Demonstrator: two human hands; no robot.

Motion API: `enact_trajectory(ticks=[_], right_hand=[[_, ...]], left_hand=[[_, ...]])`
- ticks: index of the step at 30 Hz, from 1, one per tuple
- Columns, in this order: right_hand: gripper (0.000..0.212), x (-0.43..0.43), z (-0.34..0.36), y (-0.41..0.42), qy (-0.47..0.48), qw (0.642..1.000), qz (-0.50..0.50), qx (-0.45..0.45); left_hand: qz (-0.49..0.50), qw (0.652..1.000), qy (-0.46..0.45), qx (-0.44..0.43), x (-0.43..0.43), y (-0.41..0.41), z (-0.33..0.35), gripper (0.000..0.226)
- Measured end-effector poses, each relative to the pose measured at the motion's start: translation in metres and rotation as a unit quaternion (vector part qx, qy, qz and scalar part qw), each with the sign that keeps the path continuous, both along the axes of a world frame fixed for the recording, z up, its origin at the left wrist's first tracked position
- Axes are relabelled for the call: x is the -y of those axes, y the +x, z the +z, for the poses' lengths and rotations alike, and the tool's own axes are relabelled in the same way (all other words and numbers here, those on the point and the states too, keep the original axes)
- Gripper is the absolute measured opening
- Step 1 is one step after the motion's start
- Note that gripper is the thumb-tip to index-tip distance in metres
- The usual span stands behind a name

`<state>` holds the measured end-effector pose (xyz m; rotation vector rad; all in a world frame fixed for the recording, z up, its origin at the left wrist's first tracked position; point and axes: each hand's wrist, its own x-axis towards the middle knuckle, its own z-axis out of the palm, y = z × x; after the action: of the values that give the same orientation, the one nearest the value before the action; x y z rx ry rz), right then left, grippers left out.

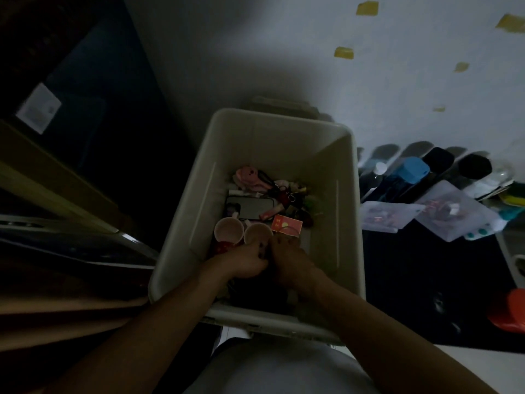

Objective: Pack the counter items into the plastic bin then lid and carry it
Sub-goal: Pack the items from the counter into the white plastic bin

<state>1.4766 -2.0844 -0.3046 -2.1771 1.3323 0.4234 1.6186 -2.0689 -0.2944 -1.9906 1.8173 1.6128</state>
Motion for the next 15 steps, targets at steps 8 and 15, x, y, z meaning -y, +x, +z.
enact_trajectory(ticks=[8, 15], right_hand=[[0.084, 0.002, 0.001, -0.008, 0.029, 0.999, 0.007, -0.023], [0.079, 0.001, -0.005, -0.008, 0.0, 1.0, 0.011, -0.026]], left_hand=[[0.006, 0.999, -0.031, -0.006, -0.002, 0.003, -0.002, 0.028], [-0.008, 0.999, -0.046, -0.005, -0.002, 0.006, -0.007, 0.051]])
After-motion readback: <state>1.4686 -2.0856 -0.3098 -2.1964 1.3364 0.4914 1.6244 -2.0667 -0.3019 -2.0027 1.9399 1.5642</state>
